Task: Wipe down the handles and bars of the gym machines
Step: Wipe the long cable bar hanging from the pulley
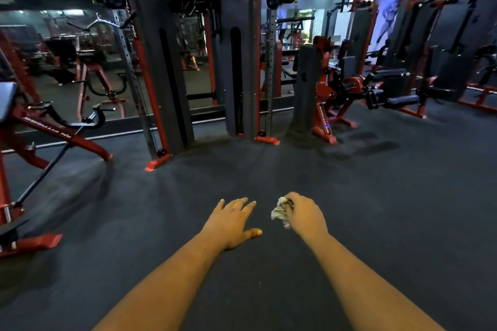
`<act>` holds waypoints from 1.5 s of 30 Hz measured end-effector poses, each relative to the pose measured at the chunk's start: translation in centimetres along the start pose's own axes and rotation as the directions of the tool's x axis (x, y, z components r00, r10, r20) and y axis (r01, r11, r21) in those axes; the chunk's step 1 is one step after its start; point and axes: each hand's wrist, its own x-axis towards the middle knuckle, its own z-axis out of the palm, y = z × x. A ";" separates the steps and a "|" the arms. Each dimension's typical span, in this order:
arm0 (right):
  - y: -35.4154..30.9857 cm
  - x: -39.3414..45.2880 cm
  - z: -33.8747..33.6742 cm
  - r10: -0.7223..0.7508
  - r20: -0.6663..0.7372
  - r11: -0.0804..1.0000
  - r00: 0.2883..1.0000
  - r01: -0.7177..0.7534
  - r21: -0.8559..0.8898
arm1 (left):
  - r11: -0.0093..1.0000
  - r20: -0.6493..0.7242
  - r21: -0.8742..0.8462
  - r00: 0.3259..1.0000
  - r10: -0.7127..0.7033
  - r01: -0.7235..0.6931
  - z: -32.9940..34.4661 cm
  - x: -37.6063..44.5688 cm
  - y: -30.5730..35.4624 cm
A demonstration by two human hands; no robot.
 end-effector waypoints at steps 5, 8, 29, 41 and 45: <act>0.0 14.0 -0.3 -0.024 -0.013 1.000 1.000 0.024 0.006 | 1.000 -0.023 0.007 1.000 0.003 -0.002 -3.4 12.6 -3.4; 0.0 21.9 0.5 -0.022 -0.004 0.998 1.000 0.022 0.051 | 1.000 -0.035 0.009 0.999 -0.009 0.009 -4.3 19.8 -6.6; -0.2 73.8 6.0 0.038 -0.132 0.997 0.990 -0.029 0.072 | 0.995 -0.023 0.019 0.995 0.094 -0.093 -12.9 70.3 -28.6; 5.2 104.2 5.2 -0.022 -0.133 0.996 0.991 0.033 0.079 | 0.997 -0.064 0.056 0.996 0.057 -0.054 -17.9 99.5 -33.2; 6.3 112.9 4.5 -0.039 -0.134 0.998 0.990 0.045 0.046 | 0.996 -0.085 0.059 0.994 0.071 -0.066 -19.9 108.3 -35.1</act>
